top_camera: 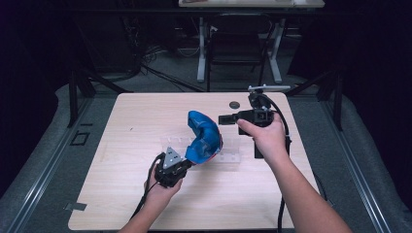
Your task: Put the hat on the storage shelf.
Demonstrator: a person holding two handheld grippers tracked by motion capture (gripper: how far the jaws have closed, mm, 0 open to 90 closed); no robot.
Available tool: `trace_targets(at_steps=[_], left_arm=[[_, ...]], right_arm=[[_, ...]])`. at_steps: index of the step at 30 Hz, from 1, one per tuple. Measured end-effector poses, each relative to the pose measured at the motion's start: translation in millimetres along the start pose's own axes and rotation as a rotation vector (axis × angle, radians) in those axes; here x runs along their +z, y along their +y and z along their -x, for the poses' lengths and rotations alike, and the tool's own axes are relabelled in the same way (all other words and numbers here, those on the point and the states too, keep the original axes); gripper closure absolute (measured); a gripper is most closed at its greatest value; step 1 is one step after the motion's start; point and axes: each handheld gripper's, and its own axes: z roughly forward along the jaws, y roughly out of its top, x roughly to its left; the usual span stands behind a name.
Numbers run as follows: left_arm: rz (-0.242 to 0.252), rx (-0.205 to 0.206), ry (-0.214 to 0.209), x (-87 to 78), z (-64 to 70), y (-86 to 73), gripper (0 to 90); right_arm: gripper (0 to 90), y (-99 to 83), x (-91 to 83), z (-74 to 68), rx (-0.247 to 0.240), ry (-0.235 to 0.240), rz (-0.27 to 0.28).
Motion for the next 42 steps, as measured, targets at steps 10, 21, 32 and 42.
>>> trace_targets(at_steps=[10,21,32,42], left_arm=[[0.007,-0.010,0.001,-6.1,-1.9,0.8,83.4],[0.013,-0.017,0.024,-26.4,-13.0,-3.9,64.6],[-0.024,-0.055,0.053,-46.3,-39.4,-19.4,52.2],[-0.052,-0.059,0.058,-54.0,-45.3,-39.0,48.3]], right_arm=[[76.8,-8.2,-3.0,-2.9,-0.076,-0.094,-0.005],[72.2,-27.4,-7.9,2.2,-0.145,-0.202,0.003],[61.7,-58.4,-13.7,5.5,-0.283,-0.368,0.028],[54.1,-99.1,-7.6,17.8,-0.385,-0.444,0.030]])
